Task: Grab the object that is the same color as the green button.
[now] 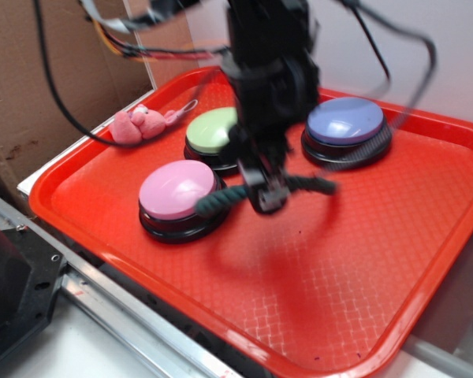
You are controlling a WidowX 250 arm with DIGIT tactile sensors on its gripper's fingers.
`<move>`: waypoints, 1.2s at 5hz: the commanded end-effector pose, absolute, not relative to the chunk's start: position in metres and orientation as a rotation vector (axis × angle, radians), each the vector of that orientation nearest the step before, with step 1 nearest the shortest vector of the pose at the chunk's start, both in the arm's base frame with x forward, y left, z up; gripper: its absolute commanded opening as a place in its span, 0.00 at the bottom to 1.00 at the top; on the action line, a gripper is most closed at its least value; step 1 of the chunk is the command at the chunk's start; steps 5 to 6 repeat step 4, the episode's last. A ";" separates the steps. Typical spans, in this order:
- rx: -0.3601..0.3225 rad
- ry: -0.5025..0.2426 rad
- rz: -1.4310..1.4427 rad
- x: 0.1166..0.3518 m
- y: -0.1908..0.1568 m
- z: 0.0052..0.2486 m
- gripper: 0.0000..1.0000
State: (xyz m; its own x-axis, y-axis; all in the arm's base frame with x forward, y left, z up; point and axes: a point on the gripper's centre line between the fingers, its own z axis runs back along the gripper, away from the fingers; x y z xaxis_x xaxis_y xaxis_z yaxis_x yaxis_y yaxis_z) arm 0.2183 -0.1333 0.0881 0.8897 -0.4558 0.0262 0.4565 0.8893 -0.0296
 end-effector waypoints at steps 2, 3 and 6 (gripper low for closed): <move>-0.071 -0.177 -0.119 0.184 -0.046 0.206 0.00; -0.070 -0.214 -0.066 0.174 -0.038 0.213 0.00; -0.087 -0.175 -0.047 0.173 -0.035 0.211 0.00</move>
